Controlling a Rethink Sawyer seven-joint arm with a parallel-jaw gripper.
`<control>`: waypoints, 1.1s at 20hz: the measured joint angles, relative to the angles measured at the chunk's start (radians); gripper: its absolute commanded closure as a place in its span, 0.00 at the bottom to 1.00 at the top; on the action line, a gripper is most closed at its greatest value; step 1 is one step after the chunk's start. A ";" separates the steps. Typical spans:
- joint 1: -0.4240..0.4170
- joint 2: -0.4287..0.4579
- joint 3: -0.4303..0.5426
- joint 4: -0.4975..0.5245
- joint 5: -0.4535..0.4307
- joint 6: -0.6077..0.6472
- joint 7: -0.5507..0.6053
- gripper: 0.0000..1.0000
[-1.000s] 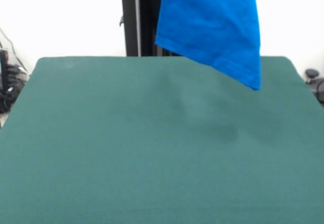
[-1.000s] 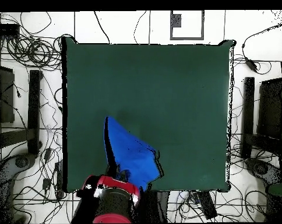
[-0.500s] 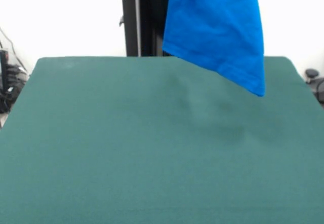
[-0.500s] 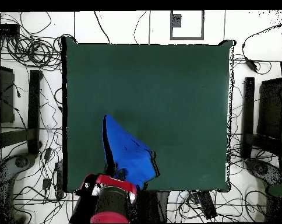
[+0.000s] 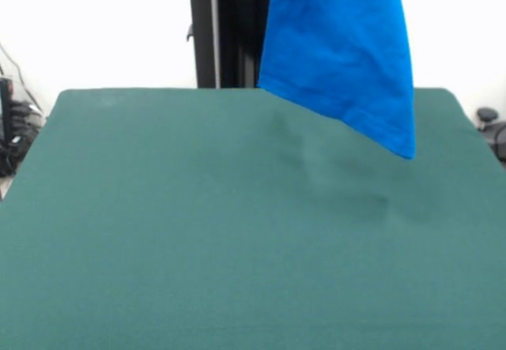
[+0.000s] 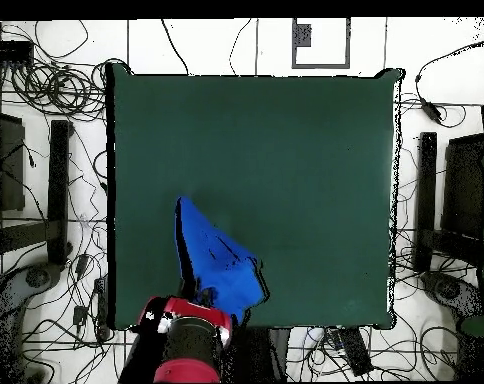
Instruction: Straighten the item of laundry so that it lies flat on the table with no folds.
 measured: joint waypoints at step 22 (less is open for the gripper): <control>-0.083 0.000 0.137 0.138 0.113 -0.124 0.000 1.00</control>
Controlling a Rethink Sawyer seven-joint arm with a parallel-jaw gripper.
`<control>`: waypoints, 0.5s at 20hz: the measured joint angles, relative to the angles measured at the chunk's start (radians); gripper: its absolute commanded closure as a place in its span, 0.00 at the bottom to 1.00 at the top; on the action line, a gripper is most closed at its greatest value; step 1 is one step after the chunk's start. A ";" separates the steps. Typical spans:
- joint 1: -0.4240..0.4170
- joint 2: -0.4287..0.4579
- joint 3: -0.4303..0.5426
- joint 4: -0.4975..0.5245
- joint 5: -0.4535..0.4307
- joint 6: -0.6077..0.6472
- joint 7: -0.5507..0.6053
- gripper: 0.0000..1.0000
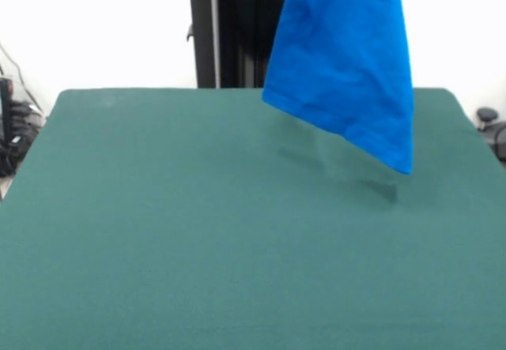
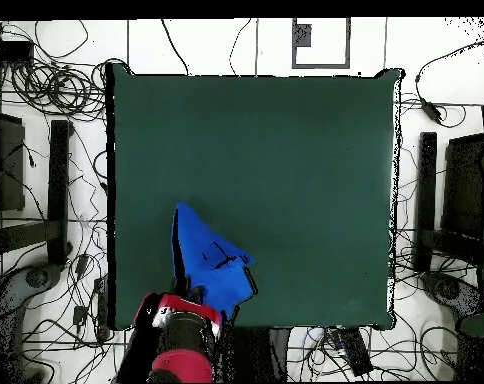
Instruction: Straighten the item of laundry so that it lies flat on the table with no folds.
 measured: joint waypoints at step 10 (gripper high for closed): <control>-0.037 -0.002 0.084 0.071 0.062 -0.074 0.000 1.00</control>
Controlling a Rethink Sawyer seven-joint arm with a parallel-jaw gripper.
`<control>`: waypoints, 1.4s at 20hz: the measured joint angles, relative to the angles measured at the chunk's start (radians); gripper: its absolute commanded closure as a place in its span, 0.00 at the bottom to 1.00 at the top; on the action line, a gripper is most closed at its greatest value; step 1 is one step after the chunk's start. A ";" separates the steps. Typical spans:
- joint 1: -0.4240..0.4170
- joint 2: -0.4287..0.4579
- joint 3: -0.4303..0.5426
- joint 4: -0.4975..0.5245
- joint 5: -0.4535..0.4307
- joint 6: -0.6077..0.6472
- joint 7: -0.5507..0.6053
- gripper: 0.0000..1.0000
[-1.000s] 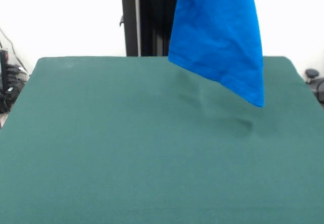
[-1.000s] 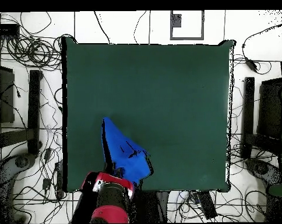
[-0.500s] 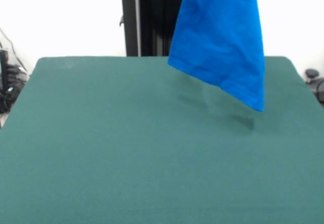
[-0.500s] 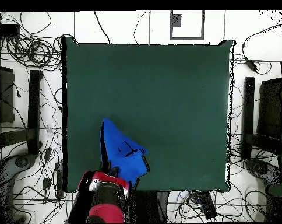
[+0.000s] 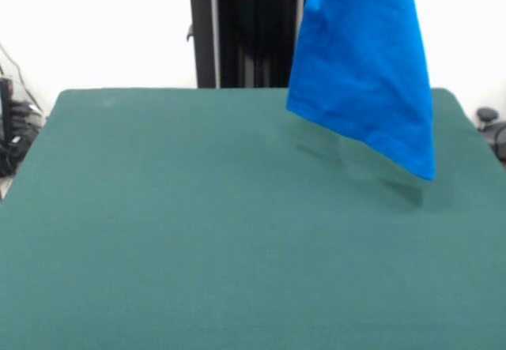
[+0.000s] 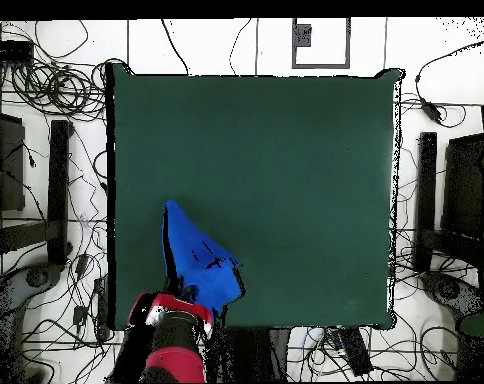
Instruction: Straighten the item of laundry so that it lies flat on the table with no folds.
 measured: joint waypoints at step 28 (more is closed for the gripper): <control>-0.258 0.338 0.210 0.173 -0.379 -0.499 0.000 1.00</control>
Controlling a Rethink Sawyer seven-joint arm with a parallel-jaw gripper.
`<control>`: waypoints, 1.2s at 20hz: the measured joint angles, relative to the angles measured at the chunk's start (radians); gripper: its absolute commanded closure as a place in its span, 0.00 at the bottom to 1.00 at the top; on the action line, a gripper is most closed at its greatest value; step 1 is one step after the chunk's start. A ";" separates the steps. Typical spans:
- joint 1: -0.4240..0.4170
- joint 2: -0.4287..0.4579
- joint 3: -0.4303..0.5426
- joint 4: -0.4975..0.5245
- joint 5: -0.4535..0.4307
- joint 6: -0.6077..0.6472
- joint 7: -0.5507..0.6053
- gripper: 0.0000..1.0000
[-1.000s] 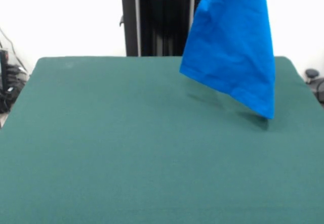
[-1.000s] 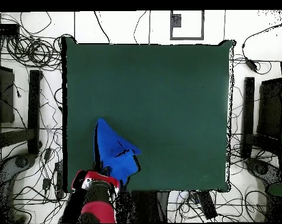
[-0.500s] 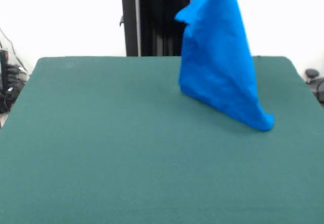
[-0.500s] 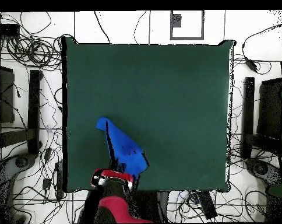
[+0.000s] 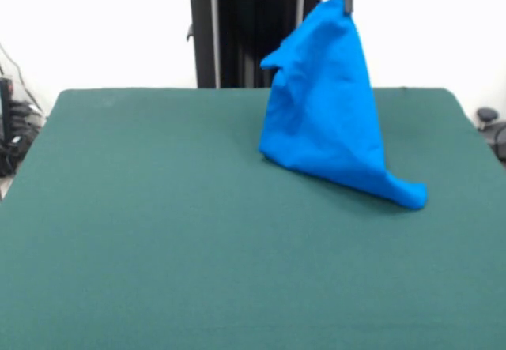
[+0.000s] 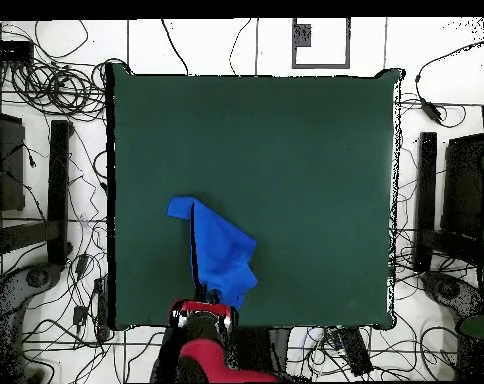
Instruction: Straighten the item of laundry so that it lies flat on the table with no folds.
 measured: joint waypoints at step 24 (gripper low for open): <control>-0.199 0.261 -0.010 -0.185 -0.127 0.210 0.000 1.00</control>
